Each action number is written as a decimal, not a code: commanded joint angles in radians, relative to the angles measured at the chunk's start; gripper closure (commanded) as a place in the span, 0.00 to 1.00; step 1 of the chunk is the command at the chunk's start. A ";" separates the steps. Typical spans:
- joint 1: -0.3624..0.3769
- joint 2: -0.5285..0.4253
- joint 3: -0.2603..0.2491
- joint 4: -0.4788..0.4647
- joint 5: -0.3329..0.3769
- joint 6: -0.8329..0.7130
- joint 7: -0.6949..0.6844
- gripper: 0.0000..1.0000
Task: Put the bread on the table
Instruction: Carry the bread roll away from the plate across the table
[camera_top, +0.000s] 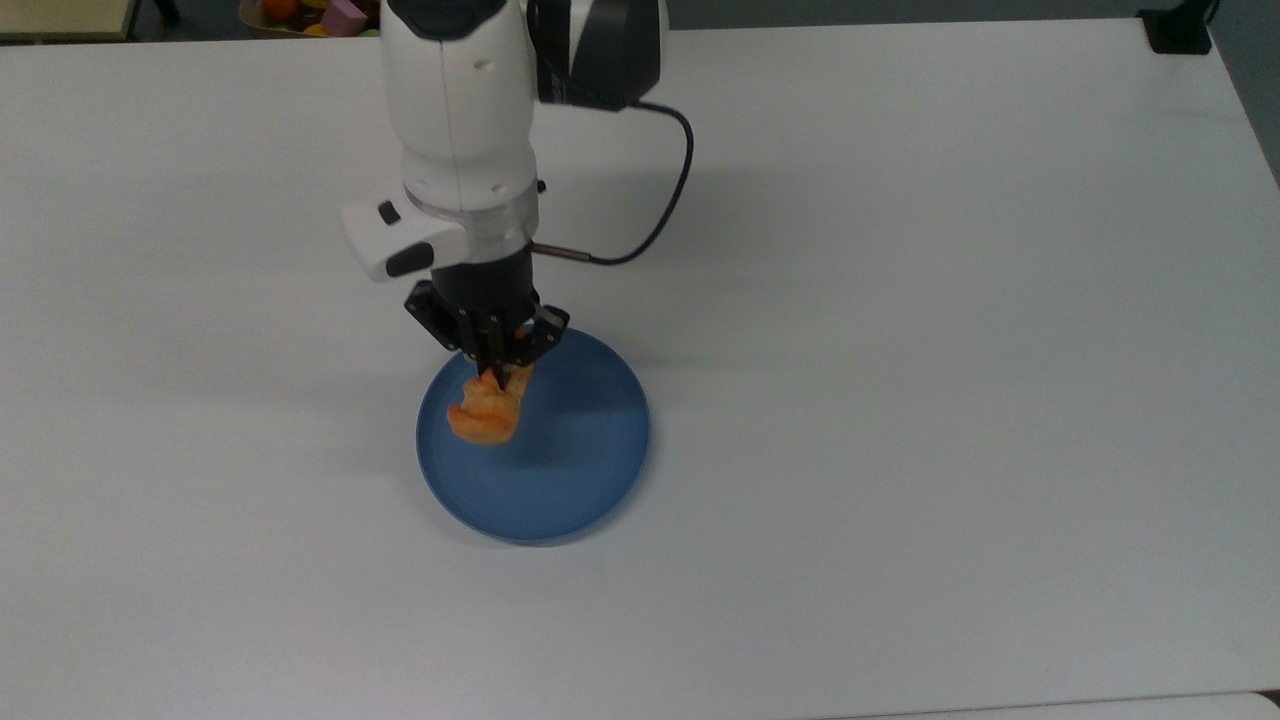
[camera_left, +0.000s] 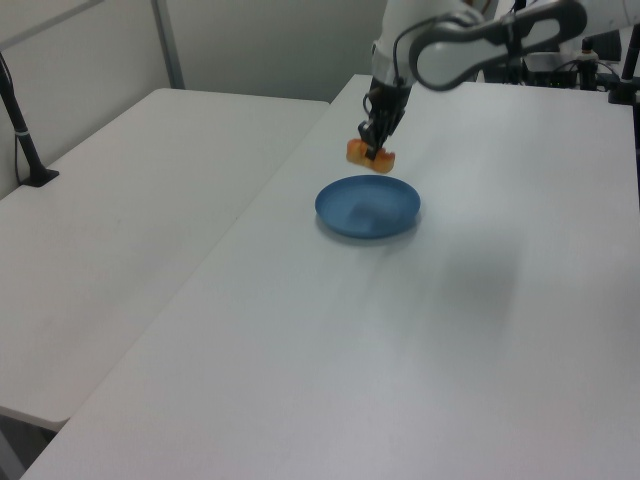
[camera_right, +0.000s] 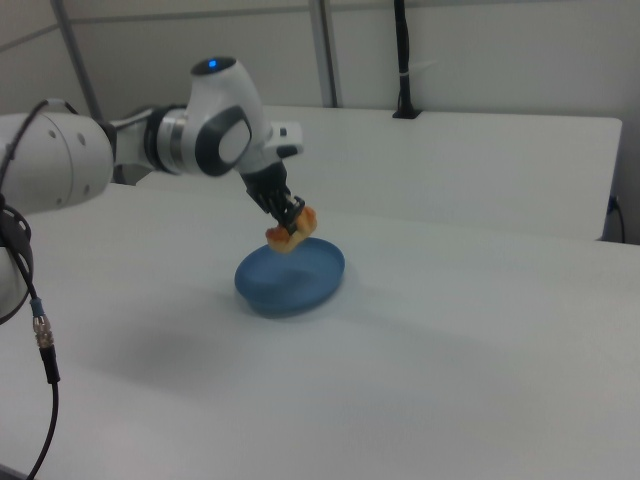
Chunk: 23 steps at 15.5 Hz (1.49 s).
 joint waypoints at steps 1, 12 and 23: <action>-0.013 -0.026 -0.038 0.094 0.021 -0.152 -0.108 1.00; -0.132 0.013 -0.219 0.219 0.127 -0.164 -0.461 1.00; -0.235 0.151 -0.259 0.255 0.196 0.003 -0.545 1.00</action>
